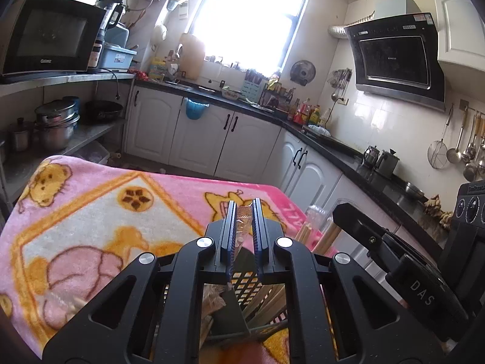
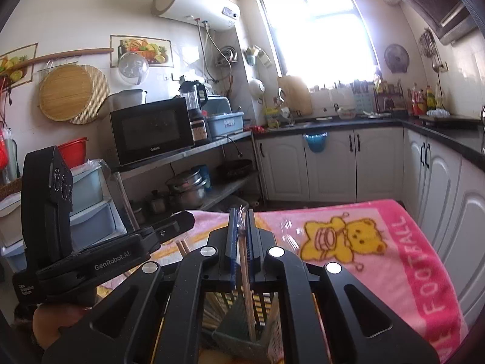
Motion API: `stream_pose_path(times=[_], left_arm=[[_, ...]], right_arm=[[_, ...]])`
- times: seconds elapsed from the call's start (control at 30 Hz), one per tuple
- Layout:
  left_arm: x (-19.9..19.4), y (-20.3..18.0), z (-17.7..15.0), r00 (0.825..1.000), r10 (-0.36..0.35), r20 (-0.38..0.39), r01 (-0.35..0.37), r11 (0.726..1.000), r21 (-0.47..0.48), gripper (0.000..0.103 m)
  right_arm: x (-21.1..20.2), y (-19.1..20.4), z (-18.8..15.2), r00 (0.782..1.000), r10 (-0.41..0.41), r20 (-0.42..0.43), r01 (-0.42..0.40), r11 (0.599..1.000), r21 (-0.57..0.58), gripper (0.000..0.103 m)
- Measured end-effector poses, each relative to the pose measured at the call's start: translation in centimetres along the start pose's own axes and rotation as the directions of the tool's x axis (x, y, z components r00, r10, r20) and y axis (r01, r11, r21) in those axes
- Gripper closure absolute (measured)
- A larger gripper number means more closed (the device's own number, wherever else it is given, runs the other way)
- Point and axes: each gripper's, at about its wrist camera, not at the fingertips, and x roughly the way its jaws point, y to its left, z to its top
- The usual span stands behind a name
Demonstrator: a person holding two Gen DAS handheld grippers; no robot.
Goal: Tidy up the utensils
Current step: 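Lower and open the left tool into the caddy while the right tool releases too, then move the left tool back to the loose chopsticks while the right tool follows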
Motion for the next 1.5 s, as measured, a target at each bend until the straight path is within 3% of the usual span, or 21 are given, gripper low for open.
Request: stream_pose_path(times=[0.1,0.23,0.4,0.5,0.97,1.5], left_arm=[[0.0,0.0,-0.3,1.000,0.004,-0.006,-0.004,1.000,0.002,0.097],[-0.1,0.0,-0.5,1.000,0.006,-0.010,-0.006,1.000,0.001,0.097],[-0.5,-0.1,-0.8,1.000,0.015,-0.013,-0.015,1.000,0.010,0.096],[-0.9,-0.2,-1.0,1.000,0.020,-0.014,-0.020,1.000,0.007,0.084],[-3.0,-0.1,-1.3,1.000,0.024,-0.002,-0.024,1.000,0.004,0.053],[-7.2,-1.0,-2.9,0.998,0.053,0.024,-0.054,0.998,0.031,0.017]], right_arm=[[-0.3,-0.3,-0.4,1.000,-0.004,-0.017,0.004,1.000,0.012,0.097],[-1.1,-0.7,-0.9,0.999,-0.019,-0.033,0.020,1.000,0.022,0.079],[-1.8,-1.1,-1.3,0.998,-0.031,-0.050,0.032,0.999,0.026,0.076],[-2.4,-1.4,-1.6,0.997,-0.041,-0.062,0.043,0.999,0.027,0.072],[-4.6,-1.4,-2.2,0.995,-0.074,-0.074,0.074,0.997,0.000,0.057],[-7.1,-0.4,-2.9,0.993,-0.080,-0.085,0.076,0.996,-0.043,0.049]])
